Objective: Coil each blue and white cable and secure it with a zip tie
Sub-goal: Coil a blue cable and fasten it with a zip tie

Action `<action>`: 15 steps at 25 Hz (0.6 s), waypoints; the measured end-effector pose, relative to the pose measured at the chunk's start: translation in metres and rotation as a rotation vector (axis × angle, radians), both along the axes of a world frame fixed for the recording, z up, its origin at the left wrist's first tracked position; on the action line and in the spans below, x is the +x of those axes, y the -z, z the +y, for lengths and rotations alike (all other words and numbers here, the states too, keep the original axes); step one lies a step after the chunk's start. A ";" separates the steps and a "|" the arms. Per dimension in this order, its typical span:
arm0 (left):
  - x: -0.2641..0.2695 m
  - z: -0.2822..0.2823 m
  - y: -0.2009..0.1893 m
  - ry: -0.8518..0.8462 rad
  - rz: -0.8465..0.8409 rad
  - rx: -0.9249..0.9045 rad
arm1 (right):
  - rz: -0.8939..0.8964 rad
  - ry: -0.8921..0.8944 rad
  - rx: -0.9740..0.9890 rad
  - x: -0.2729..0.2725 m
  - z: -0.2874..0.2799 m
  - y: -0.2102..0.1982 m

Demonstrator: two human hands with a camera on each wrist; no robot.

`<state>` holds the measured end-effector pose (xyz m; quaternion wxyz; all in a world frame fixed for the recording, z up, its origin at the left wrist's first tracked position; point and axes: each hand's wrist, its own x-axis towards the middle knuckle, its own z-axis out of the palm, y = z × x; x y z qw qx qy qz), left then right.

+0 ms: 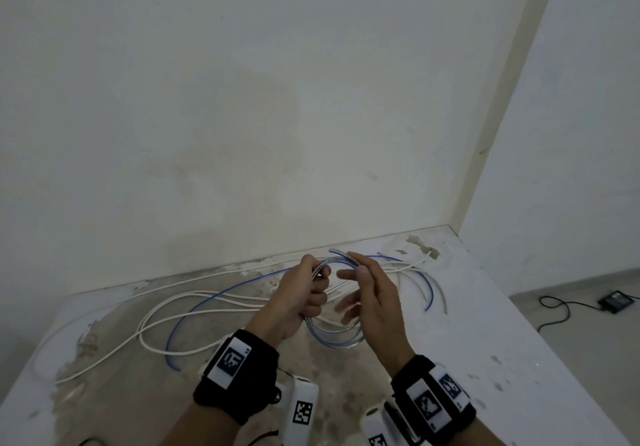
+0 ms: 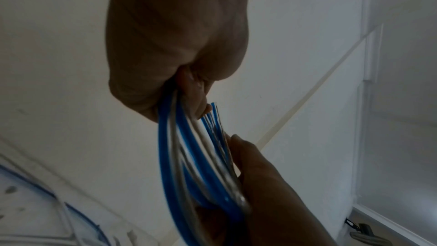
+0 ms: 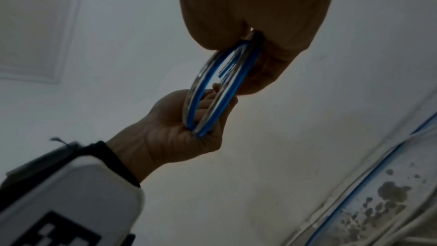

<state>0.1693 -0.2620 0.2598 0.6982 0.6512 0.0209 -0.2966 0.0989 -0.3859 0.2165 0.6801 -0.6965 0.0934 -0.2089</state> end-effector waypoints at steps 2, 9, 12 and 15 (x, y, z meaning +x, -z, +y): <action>0.000 0.001 0.000 -0.029 -0.003 -0.010 | -0.014 -0.085 0.049 -0.001 -0.003 -0.004; -0.007 -0.012 0.001 -0.013 -0.072 0.063 | 0.132 -0.117 0.229 0.003 -0.012 -0.016; -0.004 -0.010 0.001 0.040 -0.088 0.019 | 0.250 -0.285 0.604 0.003 -0.022 -0.023; -0.001 -0.003 0.005 0.097 -0.096 -0.003 | 0.415 -0.582 0.875 0.003 -0.036 -0.030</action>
